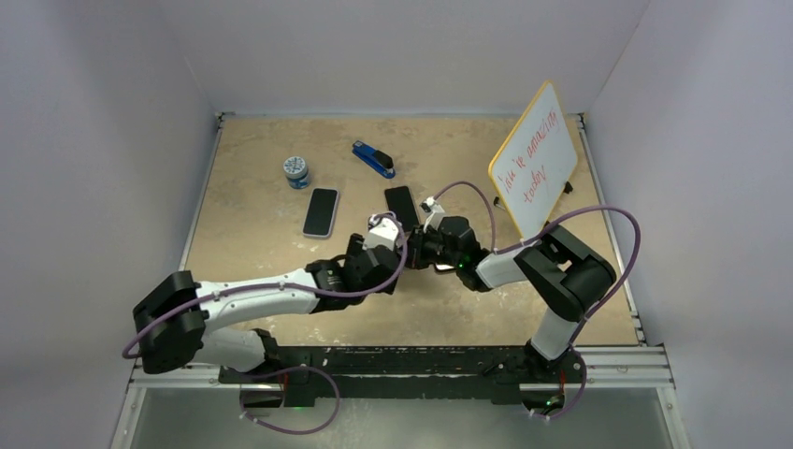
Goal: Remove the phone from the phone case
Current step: Remove the phone case from the phone.
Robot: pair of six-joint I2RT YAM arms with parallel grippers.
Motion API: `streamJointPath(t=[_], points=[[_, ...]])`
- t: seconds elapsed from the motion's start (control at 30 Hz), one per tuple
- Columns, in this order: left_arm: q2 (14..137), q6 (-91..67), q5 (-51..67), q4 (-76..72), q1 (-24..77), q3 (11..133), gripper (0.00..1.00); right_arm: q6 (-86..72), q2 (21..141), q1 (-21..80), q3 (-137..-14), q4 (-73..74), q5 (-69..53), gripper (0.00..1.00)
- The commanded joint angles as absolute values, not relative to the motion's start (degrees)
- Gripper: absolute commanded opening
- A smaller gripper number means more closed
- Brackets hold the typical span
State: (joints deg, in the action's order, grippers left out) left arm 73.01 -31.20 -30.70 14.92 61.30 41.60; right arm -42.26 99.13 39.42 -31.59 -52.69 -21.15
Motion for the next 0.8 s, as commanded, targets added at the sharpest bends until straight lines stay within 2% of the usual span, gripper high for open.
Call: streamJointPath(t=[0.0,0.2,0.77], points=[[78.0,-27.1,-41.9,16.8,66.3,46.8,0.71,-42.9,99.1,39.5,-35.3,-51.3,-21.4,0.00],[84.5,-25.1,-46.6,17.8,69.1,51.1,0.71,-43.0,99.7,39.5,-36.6,-48.9,-22.5,0.00],[97.0,-23.5,-54.8,21.4,71.2,57.7,0.61,-43.3,100.7,39.5,-37.6,-48.7,-24.7,0.00]])
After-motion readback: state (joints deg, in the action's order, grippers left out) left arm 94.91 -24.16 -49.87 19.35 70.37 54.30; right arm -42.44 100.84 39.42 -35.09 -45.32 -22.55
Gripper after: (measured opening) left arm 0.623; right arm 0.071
